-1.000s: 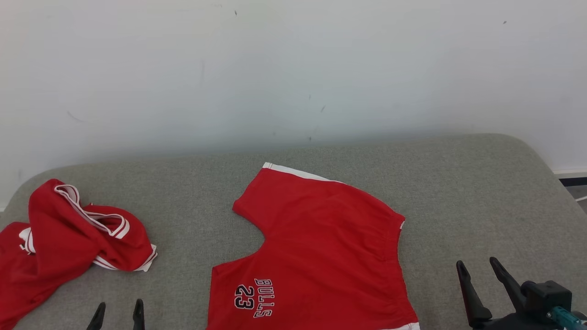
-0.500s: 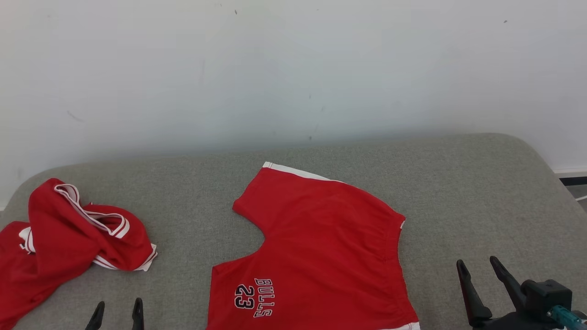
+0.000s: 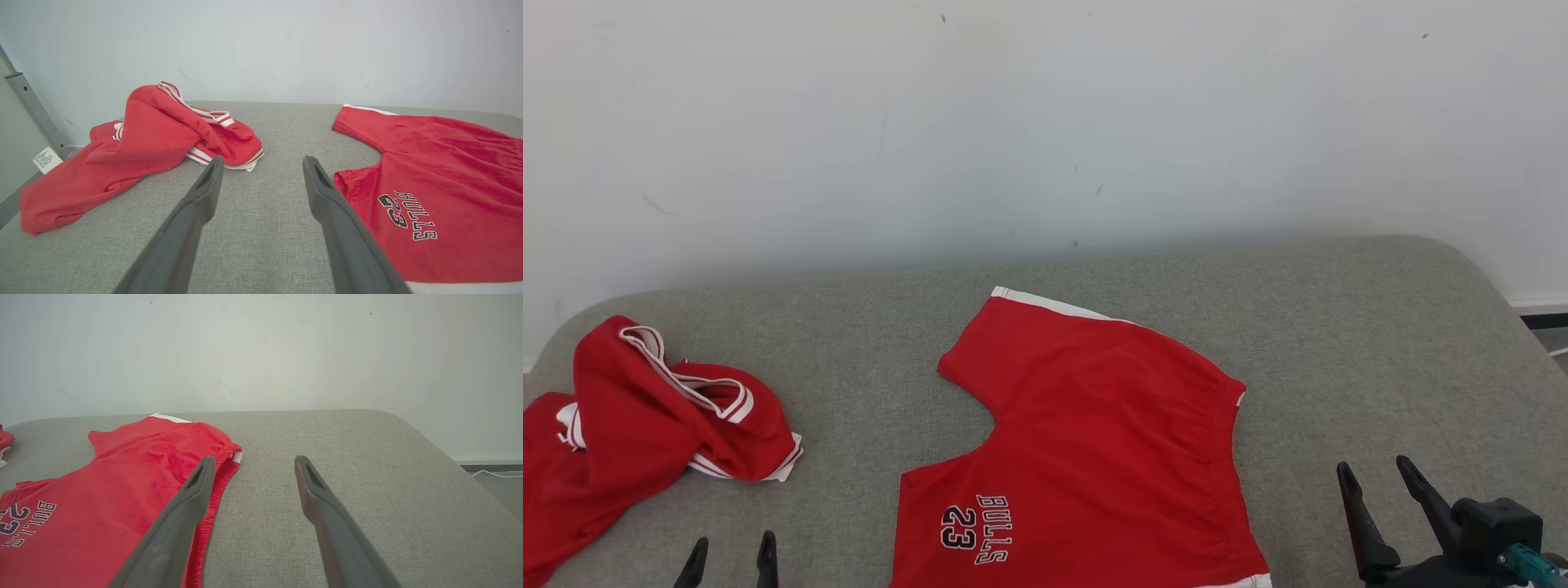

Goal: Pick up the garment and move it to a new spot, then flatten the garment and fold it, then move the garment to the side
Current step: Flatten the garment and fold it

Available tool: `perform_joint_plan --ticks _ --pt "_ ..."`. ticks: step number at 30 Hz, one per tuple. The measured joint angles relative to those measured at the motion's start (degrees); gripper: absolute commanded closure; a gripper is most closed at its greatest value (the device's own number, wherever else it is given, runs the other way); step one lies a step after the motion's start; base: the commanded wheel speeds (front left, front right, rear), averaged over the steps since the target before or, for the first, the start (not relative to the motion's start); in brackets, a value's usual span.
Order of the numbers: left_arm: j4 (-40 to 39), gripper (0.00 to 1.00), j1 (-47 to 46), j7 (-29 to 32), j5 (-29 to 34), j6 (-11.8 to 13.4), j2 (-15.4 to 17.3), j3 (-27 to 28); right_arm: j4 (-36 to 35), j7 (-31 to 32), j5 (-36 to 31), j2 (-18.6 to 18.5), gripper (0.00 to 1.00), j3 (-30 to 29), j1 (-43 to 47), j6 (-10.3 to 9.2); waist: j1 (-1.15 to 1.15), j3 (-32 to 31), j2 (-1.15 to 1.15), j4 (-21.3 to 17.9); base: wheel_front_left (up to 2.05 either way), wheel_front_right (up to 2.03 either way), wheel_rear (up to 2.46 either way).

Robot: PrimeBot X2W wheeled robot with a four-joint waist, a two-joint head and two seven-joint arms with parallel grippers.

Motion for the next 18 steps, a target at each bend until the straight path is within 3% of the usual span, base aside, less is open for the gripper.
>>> perform_joint_plan --ticks 8,11,18 --pt "-0.14 0.0 0.0 0.41 -0.11 -0.14 0.01 -0.09 -0.08 0.34 -0.01 0.1 0.0 0.01 0.02 0.0 0.0 0.14 0.0 -0.03 0.0 0.0 0.0" --pt "-0.1 0.0 0.01 1.66 -1.6 -2.36 -0.16 -1.19 0.02 2.05 0.31 0.31 0.0 0.75 0.13 0.35 0.0 0.19 0.0 0.03 0.0 0.0 0.0" --pt "1.89 0.0 0.03 5.91 -5.11 -8.76 -0.64 -5.55 0.63 6.94 1.58 0.81 0.0 4.7 1.05 3.46 0.0 0.4 0.0 0.25 0.0 0.0 0.0"
